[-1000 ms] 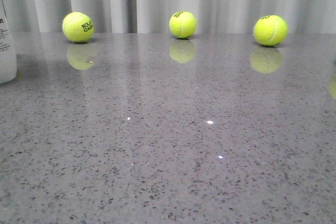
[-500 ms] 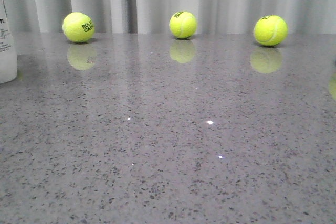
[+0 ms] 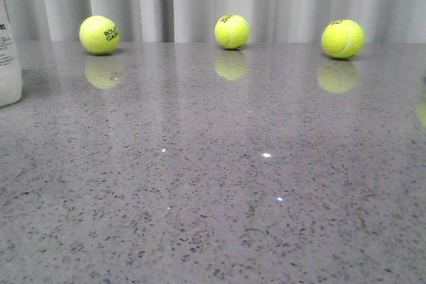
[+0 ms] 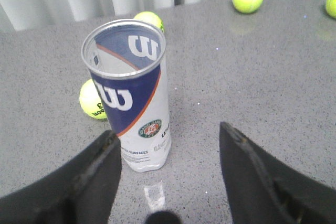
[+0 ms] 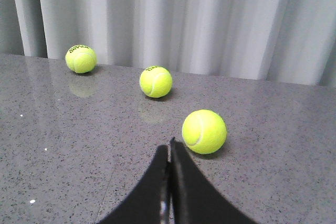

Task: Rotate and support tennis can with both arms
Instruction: 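Lower the upright can onto the table with the left gripper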

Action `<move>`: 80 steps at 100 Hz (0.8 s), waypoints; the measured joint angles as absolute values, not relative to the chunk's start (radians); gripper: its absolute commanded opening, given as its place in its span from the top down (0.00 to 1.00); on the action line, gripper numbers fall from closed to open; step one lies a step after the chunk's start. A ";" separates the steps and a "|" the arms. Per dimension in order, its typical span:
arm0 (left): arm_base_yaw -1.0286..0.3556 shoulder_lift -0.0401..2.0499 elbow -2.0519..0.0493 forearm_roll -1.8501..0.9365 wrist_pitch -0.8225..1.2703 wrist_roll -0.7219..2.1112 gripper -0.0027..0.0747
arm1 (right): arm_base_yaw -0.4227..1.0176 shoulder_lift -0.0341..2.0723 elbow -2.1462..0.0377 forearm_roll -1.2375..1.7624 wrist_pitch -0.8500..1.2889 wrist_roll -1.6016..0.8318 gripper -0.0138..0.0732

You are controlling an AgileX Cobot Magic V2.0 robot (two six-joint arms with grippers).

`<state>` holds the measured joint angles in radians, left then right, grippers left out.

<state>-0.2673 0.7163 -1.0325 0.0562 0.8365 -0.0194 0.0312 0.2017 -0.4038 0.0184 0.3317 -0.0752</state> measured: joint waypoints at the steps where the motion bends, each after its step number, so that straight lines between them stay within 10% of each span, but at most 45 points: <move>1: -0.267 0.708 -1.013 0.056 0.828 -0.021 0.44 | 0.031 0.202 -0.404 0.018 0.332 -0.075 0.92; 62: -0.267 0.425 -0.395 0.056 0.134 -0.028 0.45 | 0.031 0.202 -0.404 0.018 0.332 -0.075 0.92; 80: -0.267 0.425 -0.388 0.056 0.099 -0.028 0.65 | 0.031 0.202 -0.404 0.018 0.332 -0.075 0.92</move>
<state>-0.2673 0.4253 -0.3881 0.0562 0.0990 -0.0276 0.0312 0.2017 -0.4038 0.0184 0.3317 -0.0752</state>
